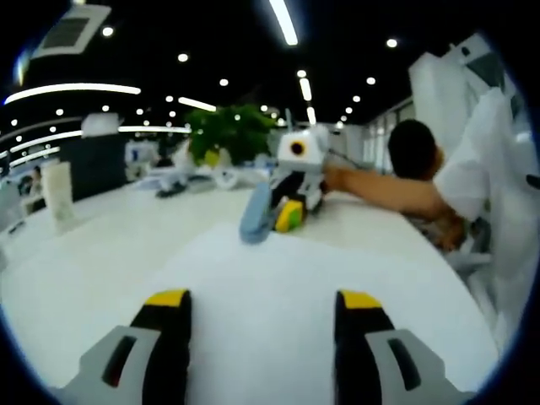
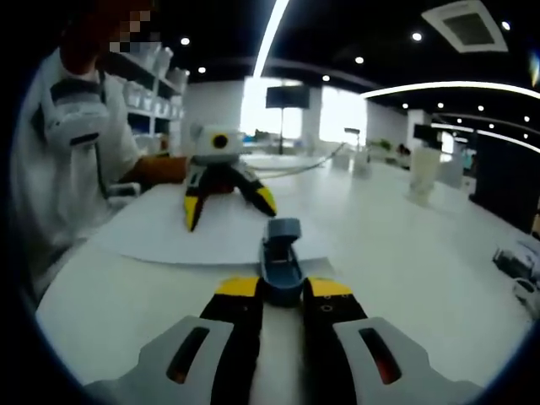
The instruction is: Pick up the paper insert the paper into the punch align the paper edges press the punch to punch holes
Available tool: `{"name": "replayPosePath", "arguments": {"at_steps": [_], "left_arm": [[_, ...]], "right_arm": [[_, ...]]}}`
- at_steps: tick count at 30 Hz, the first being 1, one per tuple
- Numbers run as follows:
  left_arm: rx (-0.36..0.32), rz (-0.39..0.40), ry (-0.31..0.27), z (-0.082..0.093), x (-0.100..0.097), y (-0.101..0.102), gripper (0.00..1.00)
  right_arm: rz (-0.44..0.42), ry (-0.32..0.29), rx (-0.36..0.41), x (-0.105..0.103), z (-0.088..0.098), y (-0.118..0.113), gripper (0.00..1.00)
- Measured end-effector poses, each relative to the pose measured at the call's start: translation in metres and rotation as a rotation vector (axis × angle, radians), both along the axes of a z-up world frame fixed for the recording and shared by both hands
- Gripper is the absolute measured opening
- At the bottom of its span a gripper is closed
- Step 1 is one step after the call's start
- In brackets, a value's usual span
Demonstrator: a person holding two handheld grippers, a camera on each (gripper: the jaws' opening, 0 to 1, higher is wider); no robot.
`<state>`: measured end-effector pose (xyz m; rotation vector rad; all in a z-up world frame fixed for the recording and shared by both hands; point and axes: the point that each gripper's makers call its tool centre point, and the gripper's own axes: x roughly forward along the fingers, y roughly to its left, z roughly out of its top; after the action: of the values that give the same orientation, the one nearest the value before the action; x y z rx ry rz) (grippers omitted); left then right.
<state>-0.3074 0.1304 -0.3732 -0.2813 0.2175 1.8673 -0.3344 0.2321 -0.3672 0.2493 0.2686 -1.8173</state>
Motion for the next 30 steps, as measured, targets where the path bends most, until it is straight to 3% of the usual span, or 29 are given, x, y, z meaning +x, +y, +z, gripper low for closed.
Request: {"name": "replayPosePath", "arguments": {"at_steps": [30], "left_arm": [[0.001, 0.003, 0.002, 0.001, 0.006, 0.0, 0.66]], "right_arm": [[-0.027, 0.009, 0.007, -0.026, 0.0, -0.004, 0.22]]}}
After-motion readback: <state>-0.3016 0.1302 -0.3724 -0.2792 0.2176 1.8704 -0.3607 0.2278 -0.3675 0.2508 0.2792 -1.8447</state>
